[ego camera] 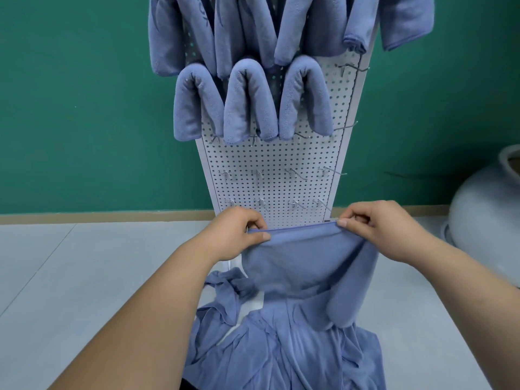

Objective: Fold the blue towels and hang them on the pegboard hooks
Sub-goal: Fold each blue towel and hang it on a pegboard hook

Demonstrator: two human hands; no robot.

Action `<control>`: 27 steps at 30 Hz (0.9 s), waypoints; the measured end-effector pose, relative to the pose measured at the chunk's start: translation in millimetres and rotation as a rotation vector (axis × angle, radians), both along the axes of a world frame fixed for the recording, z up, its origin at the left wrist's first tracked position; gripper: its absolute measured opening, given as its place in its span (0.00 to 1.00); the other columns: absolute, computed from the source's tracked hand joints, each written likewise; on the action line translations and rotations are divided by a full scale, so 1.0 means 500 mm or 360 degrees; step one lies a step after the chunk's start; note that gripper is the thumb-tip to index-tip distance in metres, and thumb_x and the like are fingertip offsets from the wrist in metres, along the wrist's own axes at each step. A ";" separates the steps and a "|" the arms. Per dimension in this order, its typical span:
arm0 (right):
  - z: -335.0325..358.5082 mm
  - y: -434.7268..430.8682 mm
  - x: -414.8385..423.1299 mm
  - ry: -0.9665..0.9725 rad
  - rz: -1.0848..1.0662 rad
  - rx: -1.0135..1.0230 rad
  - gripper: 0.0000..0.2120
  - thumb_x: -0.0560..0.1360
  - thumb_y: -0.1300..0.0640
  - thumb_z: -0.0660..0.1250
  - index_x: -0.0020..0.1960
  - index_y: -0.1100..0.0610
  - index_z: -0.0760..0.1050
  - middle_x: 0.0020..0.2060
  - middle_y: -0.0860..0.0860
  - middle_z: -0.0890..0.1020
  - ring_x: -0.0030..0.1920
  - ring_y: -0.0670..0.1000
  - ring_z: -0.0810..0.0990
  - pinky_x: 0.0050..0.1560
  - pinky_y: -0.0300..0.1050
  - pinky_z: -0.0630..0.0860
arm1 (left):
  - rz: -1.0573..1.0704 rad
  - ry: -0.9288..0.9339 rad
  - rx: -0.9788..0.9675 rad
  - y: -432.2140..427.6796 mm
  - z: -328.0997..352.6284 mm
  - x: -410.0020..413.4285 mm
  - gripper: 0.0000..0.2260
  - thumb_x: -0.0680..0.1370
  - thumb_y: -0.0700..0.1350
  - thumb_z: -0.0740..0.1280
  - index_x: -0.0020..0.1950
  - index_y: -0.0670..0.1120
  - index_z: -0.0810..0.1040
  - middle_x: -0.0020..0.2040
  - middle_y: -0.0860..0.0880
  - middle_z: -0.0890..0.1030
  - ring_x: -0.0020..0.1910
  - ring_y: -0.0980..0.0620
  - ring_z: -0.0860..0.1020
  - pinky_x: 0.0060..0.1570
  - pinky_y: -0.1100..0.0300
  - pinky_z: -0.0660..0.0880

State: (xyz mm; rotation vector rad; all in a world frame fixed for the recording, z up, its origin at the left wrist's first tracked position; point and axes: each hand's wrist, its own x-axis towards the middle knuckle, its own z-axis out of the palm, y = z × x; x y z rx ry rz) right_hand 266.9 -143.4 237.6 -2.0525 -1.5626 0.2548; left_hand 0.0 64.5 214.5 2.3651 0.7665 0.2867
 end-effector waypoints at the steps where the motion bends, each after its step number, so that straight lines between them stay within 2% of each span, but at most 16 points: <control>1: 0.000 -0.006 0.010 -0.0014 -0.0022 0.0007 0.08 0.79 0.48 0.73 0.42 0.43 0.82 0.29 0.51 0.76 0.30 0.45 0.68 0.35 0.46 0.69 | 0.0024 0.0013 0.0032 0.002 0.001 -0.002 0.05 0.77 0.52 0.77 0.45 0.56 0.83 0.40 0.57 0.82 0.35 0.60 0.73 0.40 0.62 0.71; 4: -0.002 -0.023 0.038 0.0023 -0.0082 -0.0049 0.08 0.78 0.47 0.75 0.41 0.45 0.83 0.30 0.51 0.77 0.30 0.46 0.68 0.36 0.47 0.69 | 0.0171 -0.0072 0.0058 0.010 0.007 -0.006 0.06 0.78 0.51 0.76 0.43 0.57 0.83 0.35 0.60 0.80 0.33 0.61 0.73 0.37 0.63 0.69; 6: -0.008 -0.034 0.051 0.0055 -0.0106 -0.0161 0.07 0.77 0.46 0.76 0.41 0.44 0.84 0.30 0.49 0.80 0.31 0.48 0.72 0.37 0.47 0.72 | 0.0272 -0.0153 0.0080 0.015 0.011 -0.004 0.09 0.78 0.51 0.76 0.39 0.59 0.82 0.32 0.59 0.79 0.31 0.60 0.72 0.35 0.63 0.69; 9: -0.017 -0.039 0.059 -0.0008 -0.0153 -0.0267 0.07 0.77 0.45 0.76 0.41 0.42 0.83 0.34 0.43 0.84 0.37 0.48 0.80 0.43 0.49 0.78 | 0.0420 -0.0205 0.0194 0.019 0.011 0.001 0.06 0.78 0.53 0.76 0.41 0.56 0.85 0.34 0.57 0.81 0.34 0.59 0.75 0.36 0.63 0.70; 12: -0.027 -0.031 0.050 -0.0016 -0.0201 -0.0164 0.09 0.79 0.46 0.73 0.40 0.44 0.82 0.30 0.46 0.80 0.31 0.46 0.74 0.37 0.47 0.73 | 0.0549 -0.0148 0.0377 0.010 0.001 0.009 0.06 0.80 0.54 0.73 0.45 0.55 0.86 0.38 0.58 0.83 0.41 0.53 0.79 0.42 0.58 0.75; 14: -0.027 -0.019 0.027 0.0029 -0.0181 -0.0044 0.10 0.80 0.47 0.71 0.41 0.46 0.81 0.30 0.49 0.79 0.30 0.45 0.70 0.35 0.45 0.70 | 0.0528 -0.0138 0.0401 -0.010 -0.003 0.022 0.06 0.81 0.52 0.71 0.50 0.55 0.87 0.42 0.56 0.85 0.45 0.50 0.81 0.48 0.55 0.79; 16: -0.022 -0.003 -0.011 0.0112 -0.0078 0.0059 0.08 0.81 0.49 0.71 0.42 0.46 0.81 0.29 0.47 0.78 0.30 0.44 0.70 0.35 0.41 0.69 | 0.0349 -0.0188 0.0304 -0.040 -0.004 0.042 0.08 0.82 0.51 0.70 0.59 0.56 0.86 0.45 0.56 0.86 0.47 0.52 0.82 0.52 0.55 0.79; 18: -0.017 0.012 -0.052 0.0160 0.0050 0.0105 0.07 0.80 0.50 0.72 0.43 0.46 0.81 0.29 0.42 0.77 0.31 0.44 0.72 0.34 0.35 0.67 | 0.0142 -0.0257 0.0108 -0.081 -0.001 0.067 0.16 0.82 0.51 0.71 0.69 0.60 0.80 0.42 0.57 0.83 0.42 0.58 0.80 0.51 0.58 0.78; 19: -0.015 0.018 -0.070 0.0166 0.0108 0.0114 0.06 0.80 0.51 0.72 0.44 0.46 0.82 0.29 0.42 0.77 0.32 0.43 0.73 0.34 0.35 0.67 | 0.0059 -0.0302 0.0013 -0.101 0.001 0.079 0.18 0.81 0.51 0.72 0.71 0.61 0.78 0.41 0.57 0.81 0.40 0.60 0.78 0.48 0.62 0.76; 20: -0.014 0.024 -0.084 0.0171 0.0150 0.0122 0.06 0.80 0.51 0.72 0.44 0.46 0.82 0.29 0.42 0.77 0.32 0.43 0.73 0.34 0.34 0.67 | -0.0002 -0.0343 -0.0041 -0.115 0.001 0.091 0.18 0.81 0.51 0.72 0.71 0.60 0.79 0.39 0.57 0.81 0.38 0.62 0.77 0.46 0.65 0.74; 22: -0.012 0.031 -0.098 0.0199 0.0159 0.0136 0.07 0.80 0.50 0.73 0.43 0.47 0.82 0.30 0.41 0.77 0.33 0.43 0.73 0.34 0.34 0.66 | -0.0026 -0.0397 -0.0071 -0.130 0.001 0.103 0.10 0.81 0.50 0.72 0.63 0.58 0.84 0.38 0.58 0.81 0.38 0.63 0.77 0.44 0.66 0.73; 24: -0.011 0.032 -0.092 0.0261 0.0117 0.0126 0.07 0.80 0.49 0.73 0.43 0.46 0.82 0.31 0.39 0.79 0.34 0.42 0.74 0.34 0.32 0.67 | 0.0011 -0.0425 -0.0126 -0.124 0.003 0.102 0.03 0.81 0.49 0.73 0.53 0.56 0.86 0.40 0.58 0.84 0.40 0.60 0.80 0.45 0.60 0.77; 27: -0.013 0.028 -0.071 0.0330 0.0102 0.0049 0.06 0.79 0.47 0.73 0.44 0.45 0.83 0.33 0.43 0.81 0.33 0.42 0.74 0.35 0.33 0.68 | 0.0063 -0.0358 -0.0067 -0.105 0.005 0.090 0.02 0.81 0.50 0.72 0.48 0.56 0.84 0.42 0.58 0.83 0.41 0.58 0.80 0.45 0.59 0.77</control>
